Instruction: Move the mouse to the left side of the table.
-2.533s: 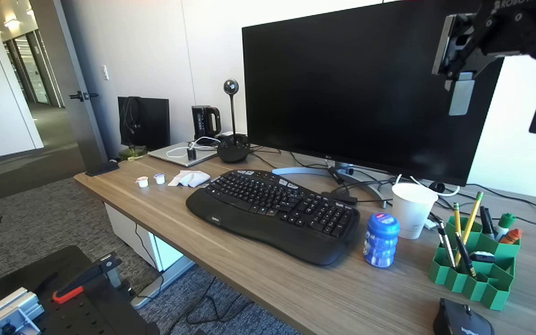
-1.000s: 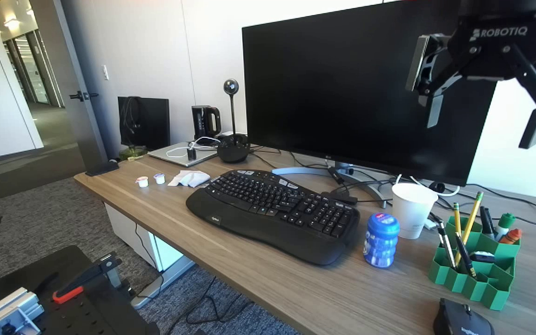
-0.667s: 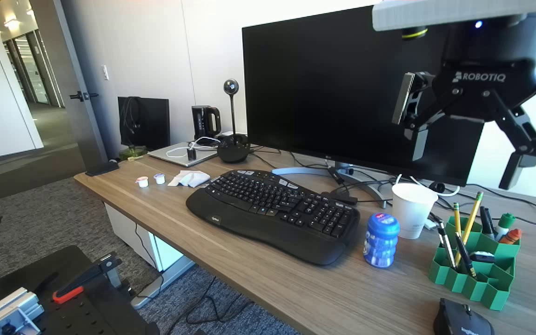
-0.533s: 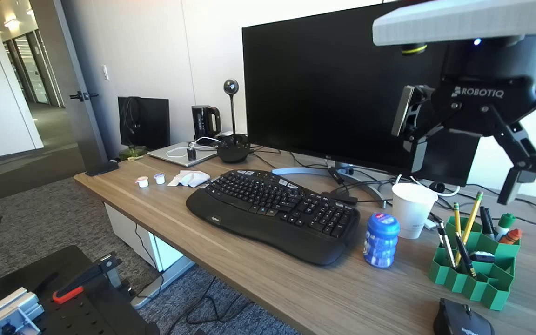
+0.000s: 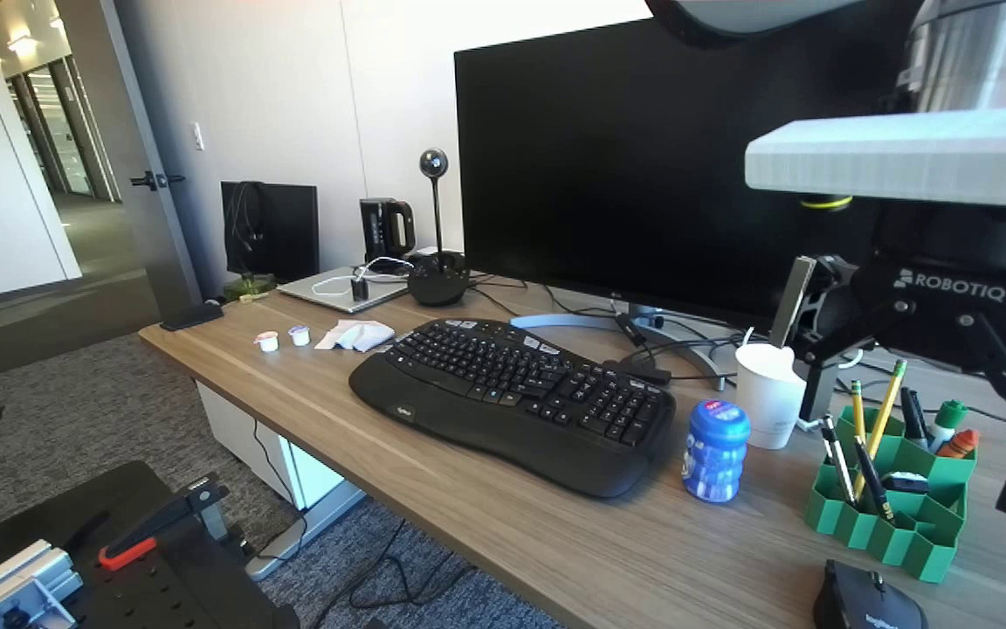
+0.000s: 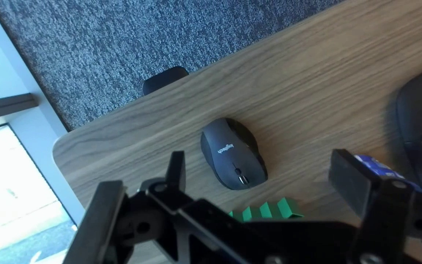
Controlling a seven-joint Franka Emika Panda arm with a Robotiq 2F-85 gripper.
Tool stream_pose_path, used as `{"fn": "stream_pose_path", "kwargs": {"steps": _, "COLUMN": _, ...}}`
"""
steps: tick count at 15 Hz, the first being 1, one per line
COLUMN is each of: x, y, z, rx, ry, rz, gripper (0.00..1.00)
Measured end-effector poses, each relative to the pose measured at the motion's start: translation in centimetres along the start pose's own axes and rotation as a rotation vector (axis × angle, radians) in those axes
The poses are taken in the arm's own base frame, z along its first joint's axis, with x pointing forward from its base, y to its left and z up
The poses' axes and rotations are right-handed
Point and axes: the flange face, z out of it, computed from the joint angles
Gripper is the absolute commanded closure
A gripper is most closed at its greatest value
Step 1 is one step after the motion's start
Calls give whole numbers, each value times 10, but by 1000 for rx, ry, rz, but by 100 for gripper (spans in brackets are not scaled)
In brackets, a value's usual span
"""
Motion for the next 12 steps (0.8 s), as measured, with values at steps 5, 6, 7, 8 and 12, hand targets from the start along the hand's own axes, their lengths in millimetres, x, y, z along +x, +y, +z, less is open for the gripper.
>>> {"fn": "stream_pose_path", "kwargs": {"steps": 5, "x": 10, "y": 19, "z": 18, "rx": -27, "ry": -19, "rz": 14, "gripper": 0}}
{"fn": "stream_pose_path", "kwargs": {"steps": 6, "x": 12, "y": 20, "z": 20, "rx": -29, "ry": -22, "rz": 13, "gripper": 0}}
{"fn": "stream_pose_path", "kwargs": {"steps": 7, "x": 14, "y": 21, "z": 22, "rx": -30, "ry": -24, "rz": 5, "gripper": 0}}
{"fn": "stream_pose_path", "kwargs": {"steps": 8, "x": 15, "y": 22, "z": 24, "rx": -31, "ry": -26, "rz": -10, "gripper": 0}}
{"fn": "stream_pose_path", "kwargs": {"steps": 12, "x": 17, "y": 21, "z": 29, "rx": -31, "ry": -36, "rz": -101, "gripper": 0}}
